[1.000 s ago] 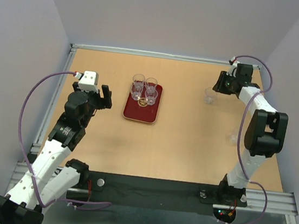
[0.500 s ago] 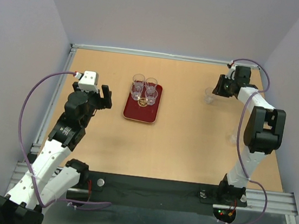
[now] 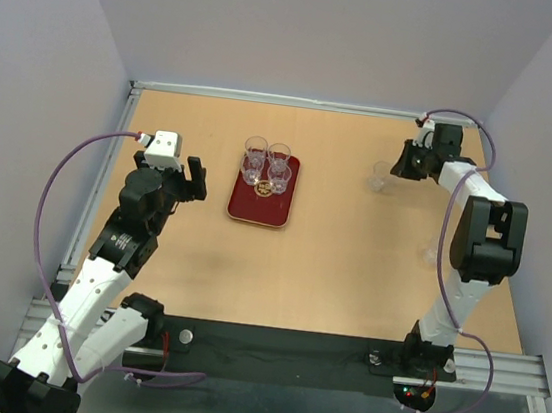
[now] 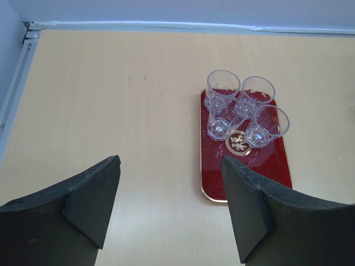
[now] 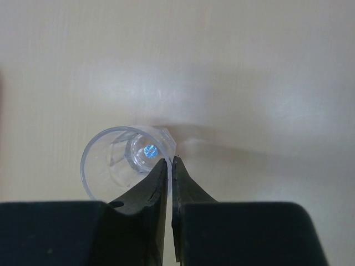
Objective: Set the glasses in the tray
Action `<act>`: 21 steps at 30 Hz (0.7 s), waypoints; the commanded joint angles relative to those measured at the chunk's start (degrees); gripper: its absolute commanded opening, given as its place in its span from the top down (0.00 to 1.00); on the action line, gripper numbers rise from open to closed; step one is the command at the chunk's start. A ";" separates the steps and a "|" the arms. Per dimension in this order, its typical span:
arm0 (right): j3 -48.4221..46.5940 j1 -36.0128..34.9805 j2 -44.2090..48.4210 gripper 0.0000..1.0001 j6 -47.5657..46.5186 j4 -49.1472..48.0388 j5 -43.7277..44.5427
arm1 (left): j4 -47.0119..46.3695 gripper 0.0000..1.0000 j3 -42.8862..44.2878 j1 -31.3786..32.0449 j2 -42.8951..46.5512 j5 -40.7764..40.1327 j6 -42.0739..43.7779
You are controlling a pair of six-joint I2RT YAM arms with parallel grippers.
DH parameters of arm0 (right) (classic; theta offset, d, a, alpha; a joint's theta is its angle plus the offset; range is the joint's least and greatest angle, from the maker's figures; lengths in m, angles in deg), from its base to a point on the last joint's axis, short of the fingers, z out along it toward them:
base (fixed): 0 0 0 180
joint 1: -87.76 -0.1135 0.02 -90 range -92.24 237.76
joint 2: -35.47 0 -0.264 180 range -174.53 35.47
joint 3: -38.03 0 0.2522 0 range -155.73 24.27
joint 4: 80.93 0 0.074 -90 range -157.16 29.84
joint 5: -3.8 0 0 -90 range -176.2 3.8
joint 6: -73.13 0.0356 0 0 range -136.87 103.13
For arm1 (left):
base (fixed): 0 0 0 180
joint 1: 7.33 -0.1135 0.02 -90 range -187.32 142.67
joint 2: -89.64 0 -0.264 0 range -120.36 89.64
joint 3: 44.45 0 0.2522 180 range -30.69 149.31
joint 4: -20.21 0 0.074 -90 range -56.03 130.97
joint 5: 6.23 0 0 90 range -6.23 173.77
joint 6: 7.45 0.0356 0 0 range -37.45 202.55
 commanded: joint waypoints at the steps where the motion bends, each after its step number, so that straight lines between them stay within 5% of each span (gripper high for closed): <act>1: 1.80 0.47 3.44 0.97 -4.43 -1.51 -10.14 | -2.30 0.16 -0.44 0.02 1.16 -0.41 0.93; 9: 3.91 -2.60 7.83 0.99 -9.18 -1.51 -22.54 | -2.39 0.16 -0.44 0.02 1.16 -0.24 0.85; 21: 3.39 -16.75 11.88 0.99 -12.97 -0.98 -20.35 | -2.39 0.16 -0.44 0.02 0.98 -0.41 0.93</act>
